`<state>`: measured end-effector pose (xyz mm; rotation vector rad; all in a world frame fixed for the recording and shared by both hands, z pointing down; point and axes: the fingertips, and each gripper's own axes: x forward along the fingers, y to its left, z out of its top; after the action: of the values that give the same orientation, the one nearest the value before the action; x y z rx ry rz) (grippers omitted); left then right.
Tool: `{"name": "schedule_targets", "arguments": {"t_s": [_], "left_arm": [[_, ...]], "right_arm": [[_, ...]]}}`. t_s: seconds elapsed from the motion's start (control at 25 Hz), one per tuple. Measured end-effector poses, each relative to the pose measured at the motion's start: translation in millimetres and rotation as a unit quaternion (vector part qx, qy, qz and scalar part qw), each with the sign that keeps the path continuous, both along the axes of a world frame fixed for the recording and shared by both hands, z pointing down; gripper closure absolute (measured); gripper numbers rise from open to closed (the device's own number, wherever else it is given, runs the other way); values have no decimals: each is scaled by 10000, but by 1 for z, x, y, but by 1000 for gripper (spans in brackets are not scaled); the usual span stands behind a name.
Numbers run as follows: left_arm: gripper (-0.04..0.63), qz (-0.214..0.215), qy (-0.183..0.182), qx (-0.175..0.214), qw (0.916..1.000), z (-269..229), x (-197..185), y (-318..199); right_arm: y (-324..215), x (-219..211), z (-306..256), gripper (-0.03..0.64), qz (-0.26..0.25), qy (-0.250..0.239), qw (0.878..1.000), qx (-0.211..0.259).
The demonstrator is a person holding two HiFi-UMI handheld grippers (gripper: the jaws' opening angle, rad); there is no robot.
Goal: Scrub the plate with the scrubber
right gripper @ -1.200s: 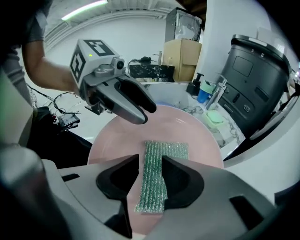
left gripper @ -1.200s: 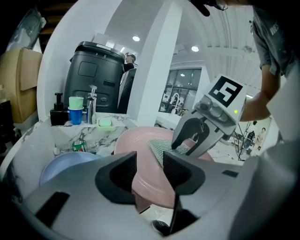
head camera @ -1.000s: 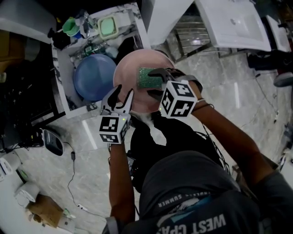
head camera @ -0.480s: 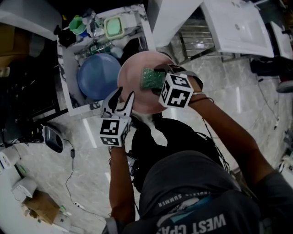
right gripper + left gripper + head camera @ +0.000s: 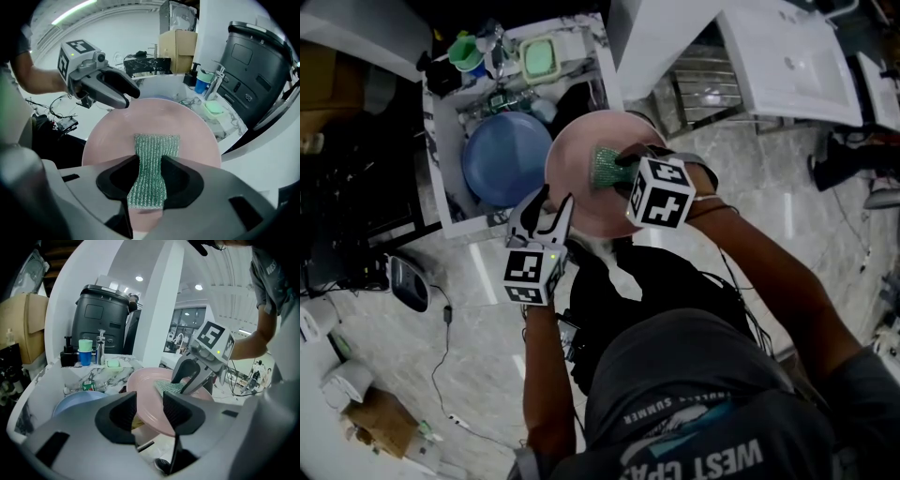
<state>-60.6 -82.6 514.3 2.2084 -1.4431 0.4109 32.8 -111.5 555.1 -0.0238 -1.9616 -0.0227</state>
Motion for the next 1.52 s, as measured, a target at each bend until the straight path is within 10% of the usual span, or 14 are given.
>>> {"name": "schedule_targets", "arguments": {"t_s": [0.2, 0.68, 1.52], "left_arm": [[419, -32, -20, 19, 10000, -5, -4, -1], [419, -292, -151, 156, 9993, -25, -30, -8], [419, -936, -429, -87, 9946, -23, -78, -4]], "right_arm": [[-4, -5, -13, 531, 97, -249, 9995, 155], [-82, -23, -79, 532, 425, -869, 9915, 869], [-227, -34, 0, 506, -160, -89, 9930, 1164]]}}
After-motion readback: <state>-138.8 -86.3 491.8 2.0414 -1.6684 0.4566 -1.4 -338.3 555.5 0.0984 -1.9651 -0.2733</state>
